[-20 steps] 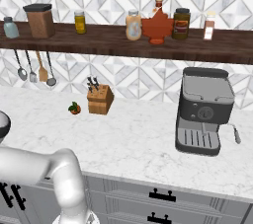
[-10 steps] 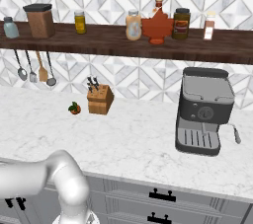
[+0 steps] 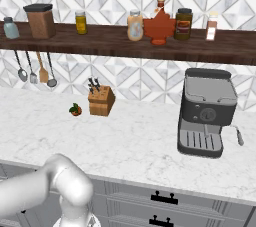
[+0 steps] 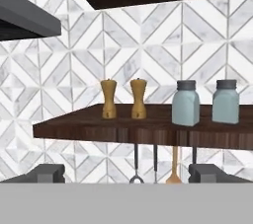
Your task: Put the shaker and condiment bottle from the counter next to their counterparts in the cabinet.
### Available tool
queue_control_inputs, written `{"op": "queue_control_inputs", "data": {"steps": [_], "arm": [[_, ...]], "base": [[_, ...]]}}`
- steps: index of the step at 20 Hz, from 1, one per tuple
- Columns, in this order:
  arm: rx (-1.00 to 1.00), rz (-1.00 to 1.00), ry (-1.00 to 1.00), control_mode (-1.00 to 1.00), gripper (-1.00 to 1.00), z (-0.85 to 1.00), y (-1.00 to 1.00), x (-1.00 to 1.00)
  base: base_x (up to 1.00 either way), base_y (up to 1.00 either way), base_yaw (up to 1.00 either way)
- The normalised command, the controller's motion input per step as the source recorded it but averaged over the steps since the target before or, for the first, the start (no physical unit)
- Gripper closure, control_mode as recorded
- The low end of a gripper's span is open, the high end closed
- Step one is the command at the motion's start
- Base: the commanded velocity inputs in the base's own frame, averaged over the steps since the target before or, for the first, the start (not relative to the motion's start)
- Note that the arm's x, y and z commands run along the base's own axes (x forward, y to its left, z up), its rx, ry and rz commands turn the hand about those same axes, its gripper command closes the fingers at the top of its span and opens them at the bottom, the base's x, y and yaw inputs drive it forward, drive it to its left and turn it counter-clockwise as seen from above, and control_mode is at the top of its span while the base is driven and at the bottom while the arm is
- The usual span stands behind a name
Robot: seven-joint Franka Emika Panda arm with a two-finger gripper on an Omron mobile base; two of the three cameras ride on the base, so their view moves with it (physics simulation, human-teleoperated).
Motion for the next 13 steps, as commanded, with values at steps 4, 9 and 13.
{"op": "queue_control_inputs", "data": {"steps": [4,9,13], "arm": [[0.05,-0.01,-0.09,-1.0,-1.0,0.02,0.35,-1.0],[0.08,-0.05,-0.04,-1.0,-1.0,0.0,0.21,-1.0],[0.2,-0.23,0.0,-1.0,-1.0,0.0,0.0,-1.0]], "base": [[0.0,0.0,0.0],[0.0,0.0,0.0],[0.0,0.0,0.0]]}}
